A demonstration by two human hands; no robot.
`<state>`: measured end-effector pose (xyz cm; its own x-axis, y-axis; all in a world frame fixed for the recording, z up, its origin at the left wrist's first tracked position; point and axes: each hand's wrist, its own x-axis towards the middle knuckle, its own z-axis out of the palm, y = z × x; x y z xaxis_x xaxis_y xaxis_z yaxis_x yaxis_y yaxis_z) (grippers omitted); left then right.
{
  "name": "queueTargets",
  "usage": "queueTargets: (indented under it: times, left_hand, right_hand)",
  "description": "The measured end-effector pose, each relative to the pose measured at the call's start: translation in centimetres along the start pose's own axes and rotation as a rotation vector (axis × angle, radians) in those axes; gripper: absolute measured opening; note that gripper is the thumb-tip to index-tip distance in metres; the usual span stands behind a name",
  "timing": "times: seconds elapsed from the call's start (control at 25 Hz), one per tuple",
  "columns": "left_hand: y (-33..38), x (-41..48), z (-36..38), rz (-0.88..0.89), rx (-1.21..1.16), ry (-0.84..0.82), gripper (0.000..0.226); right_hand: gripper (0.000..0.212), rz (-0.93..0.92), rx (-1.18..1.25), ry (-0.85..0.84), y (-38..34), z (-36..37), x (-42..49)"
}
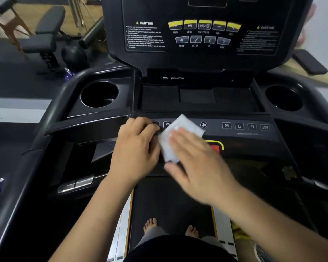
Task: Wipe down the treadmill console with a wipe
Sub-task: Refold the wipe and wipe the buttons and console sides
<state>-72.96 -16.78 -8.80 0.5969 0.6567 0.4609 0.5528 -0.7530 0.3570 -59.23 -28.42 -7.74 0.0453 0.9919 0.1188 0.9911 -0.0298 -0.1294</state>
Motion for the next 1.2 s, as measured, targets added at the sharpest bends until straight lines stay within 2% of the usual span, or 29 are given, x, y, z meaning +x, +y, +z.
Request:
queueTargets:
  times: [0.08, 0.12, 0.24, 0.28, 0.4, 0.48, 0.64, 0.72, 0.8, 0.88, 1.08, 1.12, 1.2]
  left_hand:
    - [0.3, -0.1, -0.1, 0.014, 0.058, -0.007, 0.021]
    - [0.5, -0.2, -0.1, 0.014, 0.085, -0.008, 0.021]
    - [1.3, -0.6, 0.3, 0.006, 0.166, 0.005, 0.027]
    - [1.7, -0.7, 0.5, 0.002, 0.179, 0.004, 0.030]
    - [2.6, -0.9, 1.0, 0.011, 0.145, 0.006, 0.034]
    - [3.0, -0.9, 1.6, 0.036, 0.097, 0.013, 0.033]
    - [3.7, -0.9, 2.3, 0.080, 0.056, -0.022, 0.034]
    - [4.1, -0.7, 2.6, 0.090, 0.027, -0.034, 0.034]
    - [4.3, -0.5, 2.9, 0.092, 0.011, -0.035, 0.034]
    - [4.3, -0.4, 3.0, 0.102, 0.004, -0.033, 0.035]
    - [3.9, -0.1, 2.9, 0.102, 0.003, -0.030, 0.033]
    - [4.0, -0.2, 2.9, 0.099, 0.004, -0.029, 0.033]
    - [4.4, -0.1, 3.0, 0.098, 0.007, -0.019, 0.032]
  right_hand:
    - [0.064, -0.086, 0.009, -0.051, 0.3, -0.1, -1.5]
    - [0.062, -0.051, -0.002, -0.043, 2.0, -0.7, -1.3]
    - [0.059, 0.230, -0.013, 0.073, 6.7, -2.6, -0.1]
    - [0.062, 0.263, -0.009, 0.086, 6.4, -2.5, -0.2]
    - [0.066, 0.109, -0.025, 0.007, 1.3, -0.2, -2.3]
    - [0.065, 0.019, -0.056, -0.034, 1.9, -0.2, -2.3]
    - [0.068, 0.303, -0.053, 0.074, 7.6, -2.1, -0.9]
    - [0.070, 0.258, -0.054, 0.041, 5.8, -1.4, -1.9]
    - [0.068, 0.118, -0.052, -0.027, 2.6, -0.1, -3.4]
    - [0.065, 0.048, -0.061, -0.055, 3.3, -0.2, -3.4]
    - [0.063, 0.359, -0.053, 0.059, 7.6, -1.7, -4.5]
    - [0.066, 0.389, -0.051, 0.055, 6.5, -1.2, -5.3]
    - [0.070, 0.335, -0.060, 0.018, 3.8, 0.0, -5.7]
